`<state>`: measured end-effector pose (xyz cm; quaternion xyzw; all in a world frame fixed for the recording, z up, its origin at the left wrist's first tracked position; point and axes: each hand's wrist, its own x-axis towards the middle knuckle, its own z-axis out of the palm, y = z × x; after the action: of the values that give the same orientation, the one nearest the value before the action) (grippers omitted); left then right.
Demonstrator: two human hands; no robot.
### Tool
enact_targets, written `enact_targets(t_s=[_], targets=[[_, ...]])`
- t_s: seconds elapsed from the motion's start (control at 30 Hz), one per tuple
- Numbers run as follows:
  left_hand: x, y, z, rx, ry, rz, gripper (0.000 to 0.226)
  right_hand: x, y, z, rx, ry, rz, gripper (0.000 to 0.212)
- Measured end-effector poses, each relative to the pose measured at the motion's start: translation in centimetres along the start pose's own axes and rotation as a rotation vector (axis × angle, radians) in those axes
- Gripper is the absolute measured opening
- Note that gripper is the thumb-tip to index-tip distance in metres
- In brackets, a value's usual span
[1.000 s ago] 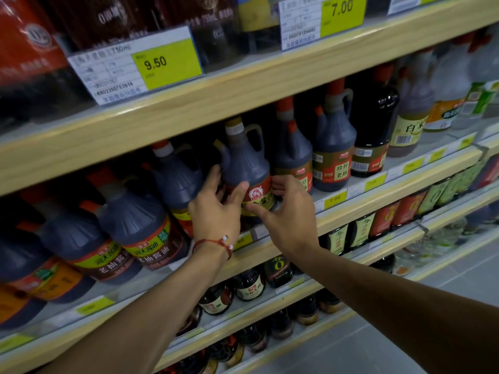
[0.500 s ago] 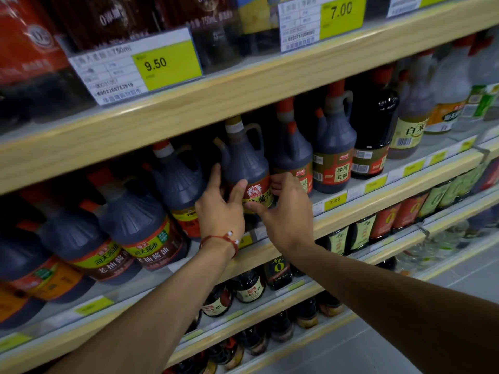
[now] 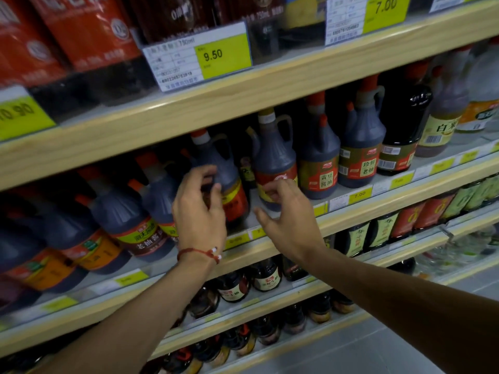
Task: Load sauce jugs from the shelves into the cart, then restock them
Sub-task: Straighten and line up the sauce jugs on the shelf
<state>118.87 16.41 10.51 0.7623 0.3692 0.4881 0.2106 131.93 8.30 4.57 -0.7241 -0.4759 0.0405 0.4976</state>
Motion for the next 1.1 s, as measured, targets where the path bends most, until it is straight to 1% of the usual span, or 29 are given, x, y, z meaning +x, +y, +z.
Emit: enact_targets(t_s=[0.1, 0.17, 0.23, 0.33, 0.43, 0.5, 0.57, 0.7, 0.93, 1.1], targets=[[1.3, -0.7, -1.3, 0.045, 0.081, 0.013, 0.033, 0.0, -1.7, 1.9, -0.031, -0.056, 0.021, 0.054], [2.1, -1.1, -1.8, 0.038, 0.047, -0.007, 0.041, 0.2, -2.8, 3.0, -0.035, -0.077, 0.058, 0.065], [2.9, -1.1, -2.2, 0.033, -0.021, -0.017, 0.05, 0.5, -3.6, 4.0, -0.044, -0.083, 0.098, 0.07], [3.8, -1.4, -2.7, 0.016, -0.092, -0.051, 0.058, 0.9, -4.1, 5.4, -0.024, -0.027, 0.165, 0.071], [4.1, -2.1, -2.9, 0.045, -0.153, -0.028, 0.057, 0.7, -4.2, 6.6, -0.02, 0.036, 0.198, 0.074], [4.3, -2.5, -2.8, 0.052, -0.151, -0.027, 0.056, 0.5, -4.2, 7.2, -0.051, 0.068, 0.19, 0.077], [4.4, -2.6, -2.7, 0.011, -0.134, -0.059, 0.057, 0.5, -4.2, 7.6, -0.082, 0.095, 0.193, 0.076], [4.2, -2.9, -2.4, -0.059, -0.131, -0.051, 0.064, 0.3, -4.1, 8.2, -0.103, 0.161, 0.198, 0.073], [4.0, -2.1, -1.8, -0.12, -0.146, -0.07, 0.067, 0.0, -3.4, 7.6, -0.136, 0.189, 0.181, 0.077], [3.7, -1.9, -1.3, -0.084, -0.116, -0.059, 0.073, 0.2, -3.1, 6.4, -0.137, 0.158, 0.173, 0.071]])
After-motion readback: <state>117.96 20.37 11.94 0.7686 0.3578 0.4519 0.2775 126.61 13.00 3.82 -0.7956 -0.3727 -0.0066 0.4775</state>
